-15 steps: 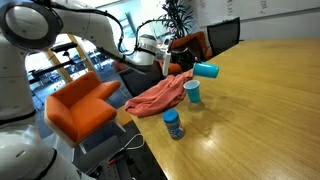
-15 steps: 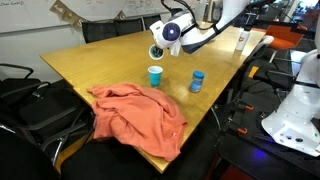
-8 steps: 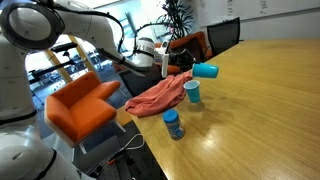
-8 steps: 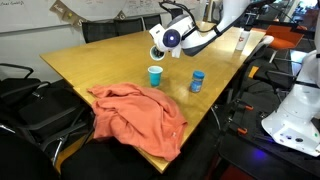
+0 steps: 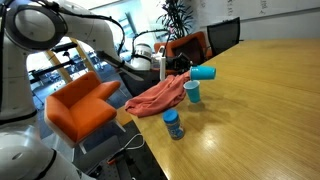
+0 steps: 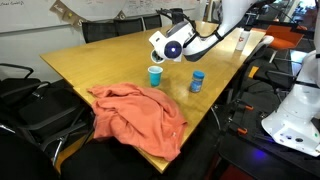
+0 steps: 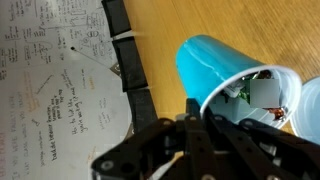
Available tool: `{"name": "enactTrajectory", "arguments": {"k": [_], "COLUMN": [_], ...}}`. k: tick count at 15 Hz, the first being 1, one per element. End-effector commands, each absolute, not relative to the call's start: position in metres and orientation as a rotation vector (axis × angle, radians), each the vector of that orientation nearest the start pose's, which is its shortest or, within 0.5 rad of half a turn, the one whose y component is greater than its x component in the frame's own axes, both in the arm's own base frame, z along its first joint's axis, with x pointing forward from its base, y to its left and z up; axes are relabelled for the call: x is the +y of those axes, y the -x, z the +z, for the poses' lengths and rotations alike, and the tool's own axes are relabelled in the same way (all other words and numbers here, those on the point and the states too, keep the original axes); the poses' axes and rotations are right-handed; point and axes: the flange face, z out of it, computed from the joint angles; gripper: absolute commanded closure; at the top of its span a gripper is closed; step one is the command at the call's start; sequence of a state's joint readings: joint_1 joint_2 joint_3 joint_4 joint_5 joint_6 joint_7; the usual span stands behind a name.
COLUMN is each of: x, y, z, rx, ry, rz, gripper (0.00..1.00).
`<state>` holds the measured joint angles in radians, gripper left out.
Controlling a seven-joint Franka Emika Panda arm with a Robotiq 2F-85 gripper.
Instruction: Pour the things in the blue cup into the other cup
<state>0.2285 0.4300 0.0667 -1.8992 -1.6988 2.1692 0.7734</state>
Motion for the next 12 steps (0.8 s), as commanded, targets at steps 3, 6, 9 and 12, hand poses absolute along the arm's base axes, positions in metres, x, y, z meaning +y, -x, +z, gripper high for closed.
{"name": "enactTrajectory", "arguments": {"k": [3, 6, 9, 12], "x": [0.150, 0.154, 0.155, 0.157], "y": [-0.617, -0.614, -0.612, -0.613], "z": [0.284, 0.275, 0.266, 0.258], "rx": [0.733, 0.753, 0.765, 0.776], "ry": [-1.702, -1.648, -1.604, -1.549], "rz": [0.586, 0.573, 0.559, 0.544], "gripper": [0.99, 0.99, 0.99, 0.99]}}
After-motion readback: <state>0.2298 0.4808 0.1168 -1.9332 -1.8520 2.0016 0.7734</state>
